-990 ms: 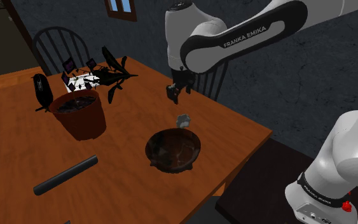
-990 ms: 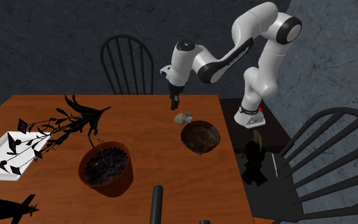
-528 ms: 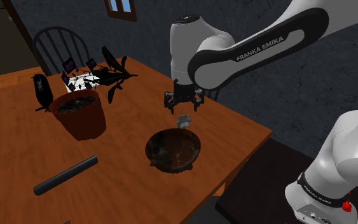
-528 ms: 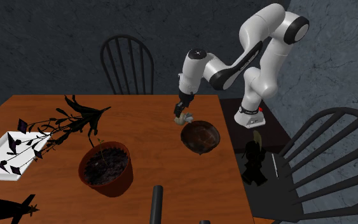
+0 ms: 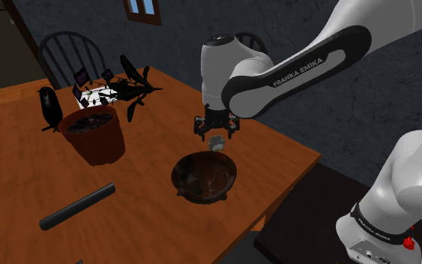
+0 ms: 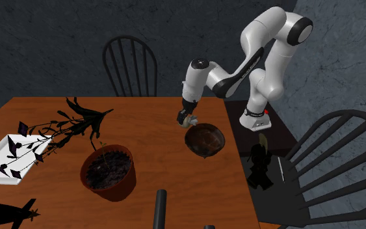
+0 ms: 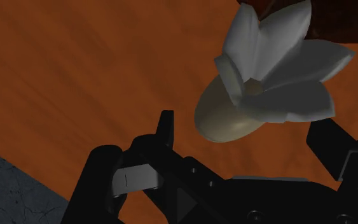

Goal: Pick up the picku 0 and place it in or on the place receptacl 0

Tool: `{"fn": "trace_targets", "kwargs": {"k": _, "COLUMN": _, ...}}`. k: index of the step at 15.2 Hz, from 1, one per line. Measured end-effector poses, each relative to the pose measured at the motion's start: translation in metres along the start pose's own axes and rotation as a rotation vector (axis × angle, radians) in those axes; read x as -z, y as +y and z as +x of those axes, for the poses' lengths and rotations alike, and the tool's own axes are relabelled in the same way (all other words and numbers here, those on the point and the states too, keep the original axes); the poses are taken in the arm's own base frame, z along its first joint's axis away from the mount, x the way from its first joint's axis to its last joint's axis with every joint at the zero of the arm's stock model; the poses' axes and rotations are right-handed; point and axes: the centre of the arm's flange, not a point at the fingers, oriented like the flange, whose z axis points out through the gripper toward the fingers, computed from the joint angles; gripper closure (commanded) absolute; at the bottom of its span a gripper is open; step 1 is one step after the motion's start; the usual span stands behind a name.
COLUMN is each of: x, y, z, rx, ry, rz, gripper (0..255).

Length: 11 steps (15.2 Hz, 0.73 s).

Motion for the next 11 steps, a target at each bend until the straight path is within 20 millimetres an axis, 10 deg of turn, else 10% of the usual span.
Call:
{"fn": "trace_targets", "kwargs": {"k": 4, "x": -0.0008, "y": -0.0002, "z": 0.0, "rx": 0.0, "ry": 0.0, "rz": 0.0, "gripper": 0}}
{"fn": "trace_targets", "kwargs": {"k": 5, "x": -0.0008, "y": -0.0002, "z": 0.0, "rx": 0.0, "ry": 0.0, "rz": 0.0, "gripper": 255}}
{"fn": "trace_targets", "kwargs": {"k": 11, "x": 0.0018, "y": 0.0008, "z": 0.0021, "rx": -0.003, "ry": 0.004, "rz": 0.003, "gripper": 255}}
